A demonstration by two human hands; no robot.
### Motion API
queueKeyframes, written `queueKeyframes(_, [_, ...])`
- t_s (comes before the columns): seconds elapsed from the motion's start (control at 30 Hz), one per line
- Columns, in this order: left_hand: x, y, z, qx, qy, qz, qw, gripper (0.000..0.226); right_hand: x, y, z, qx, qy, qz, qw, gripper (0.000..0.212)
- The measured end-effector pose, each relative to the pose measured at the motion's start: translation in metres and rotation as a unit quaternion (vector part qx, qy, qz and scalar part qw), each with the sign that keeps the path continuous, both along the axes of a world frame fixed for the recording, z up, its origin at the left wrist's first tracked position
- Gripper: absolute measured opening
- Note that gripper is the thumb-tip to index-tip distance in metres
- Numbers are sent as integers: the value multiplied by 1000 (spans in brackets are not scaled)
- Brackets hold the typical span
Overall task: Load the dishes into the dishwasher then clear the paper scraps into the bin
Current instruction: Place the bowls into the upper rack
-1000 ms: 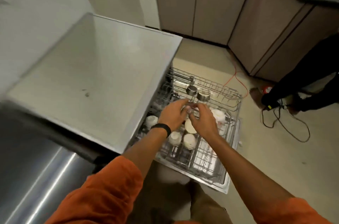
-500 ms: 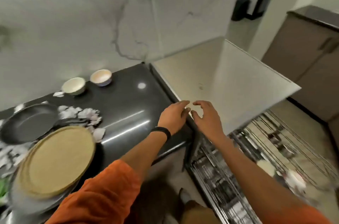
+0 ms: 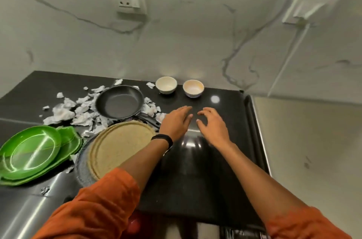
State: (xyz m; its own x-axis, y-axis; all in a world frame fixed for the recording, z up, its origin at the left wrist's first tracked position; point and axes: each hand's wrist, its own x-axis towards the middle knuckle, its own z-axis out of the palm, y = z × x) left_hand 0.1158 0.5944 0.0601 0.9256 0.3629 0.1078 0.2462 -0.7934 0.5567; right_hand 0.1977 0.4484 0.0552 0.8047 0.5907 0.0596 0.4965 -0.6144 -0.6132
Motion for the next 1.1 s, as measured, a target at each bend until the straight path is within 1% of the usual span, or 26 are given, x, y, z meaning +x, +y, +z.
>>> queueKeyframes(0.13, [21,24,-4,-14,-5,56,998,43,46,44,5,-66,-12,66,996,39])
queueKeyframes(0.23, [33,33,-12,-26,-6,90,996,45,79,72,0,-126,-18,113,985,39])
queueKeyframes(0.43, [43,43,-22,-42,0,117,992,46,128,108,-23,-224,-17,137,965,35])
queueKeyframes(0.5, [43,45,-22,-48,4,119,992,45,136,111,-32,-239,-2,136,961,35])
queueKeyframes(0.57, [42,46,-22,-50,7,112,992,45,138,110,-37,-218,2,130,967,35])
queueKeyframes(0.7, [37,44,-24,-51,3,93,994,46,117,92,-36,-111,-46,105,987,24])
queueKeyframes(0.8, [34,37,-23,-53,16,71,996,57,91,70,-28,-30,-61,75,995,15])
queueKeyframes(0.87, [32,28,-20,-57,18,42,997,68,73,50,-20,12,-55,48,997,19])
queueKeyframes(0.93, [31,15,-17,-62,9,3,998,76,50,23,-11,49,-30,25,998,25])
queueKeyframes(1.0, [29,1,-13,-66,-8,-36,997,78,28,-3,-4,87,1,-7,996,29])
queueKeyframes(1.1, [18,-33,-7,-66,-25,-122,990,73,-8,-51,5,145,31,-89,985,34])
